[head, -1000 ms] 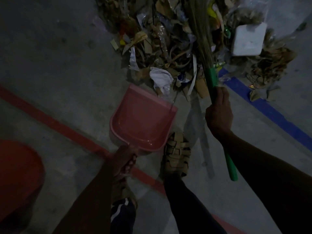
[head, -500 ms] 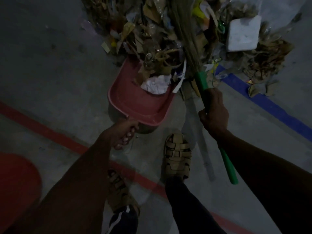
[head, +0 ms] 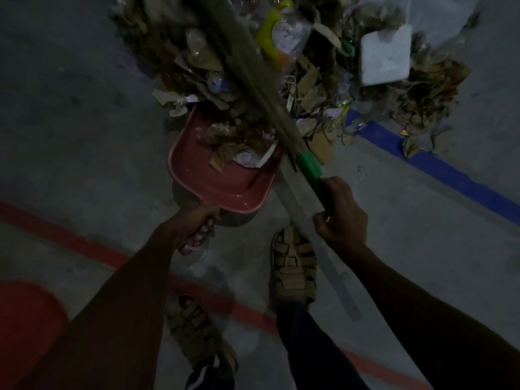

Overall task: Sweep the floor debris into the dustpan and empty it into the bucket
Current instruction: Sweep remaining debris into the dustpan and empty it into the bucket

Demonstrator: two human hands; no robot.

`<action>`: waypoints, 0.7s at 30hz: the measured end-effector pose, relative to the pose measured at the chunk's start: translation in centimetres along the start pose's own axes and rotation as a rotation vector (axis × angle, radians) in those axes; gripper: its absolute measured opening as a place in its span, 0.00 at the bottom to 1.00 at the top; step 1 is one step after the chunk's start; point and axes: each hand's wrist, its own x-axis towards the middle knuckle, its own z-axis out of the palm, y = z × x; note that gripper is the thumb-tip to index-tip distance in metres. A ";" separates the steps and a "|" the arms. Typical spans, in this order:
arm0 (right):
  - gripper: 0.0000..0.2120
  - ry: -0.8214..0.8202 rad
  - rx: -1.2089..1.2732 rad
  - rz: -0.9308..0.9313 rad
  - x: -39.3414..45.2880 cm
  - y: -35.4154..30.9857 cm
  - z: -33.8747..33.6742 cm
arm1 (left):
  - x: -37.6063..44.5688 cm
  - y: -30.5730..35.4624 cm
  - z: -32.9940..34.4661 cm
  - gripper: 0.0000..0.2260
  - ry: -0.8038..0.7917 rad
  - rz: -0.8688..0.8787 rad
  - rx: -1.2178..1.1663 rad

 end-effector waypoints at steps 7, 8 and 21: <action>0.39 0.184 -0.115 0.179 2.8 3.3 -2.8 | 0.0 -0.3 0.3 0.19 -0.008 -0.003 -0.008; 0.39 0.181 -0.133 0.204 3.2 3.7 -2.9 | -0.1 -0.1 0.1 0.20 -0.010 0.004 -0.005; 0.38 -0.040 -0.002 0.080 0.8 4.0 -1.2 | -0.6 2.5 -2.5 0.20 0.028 0.024 0.213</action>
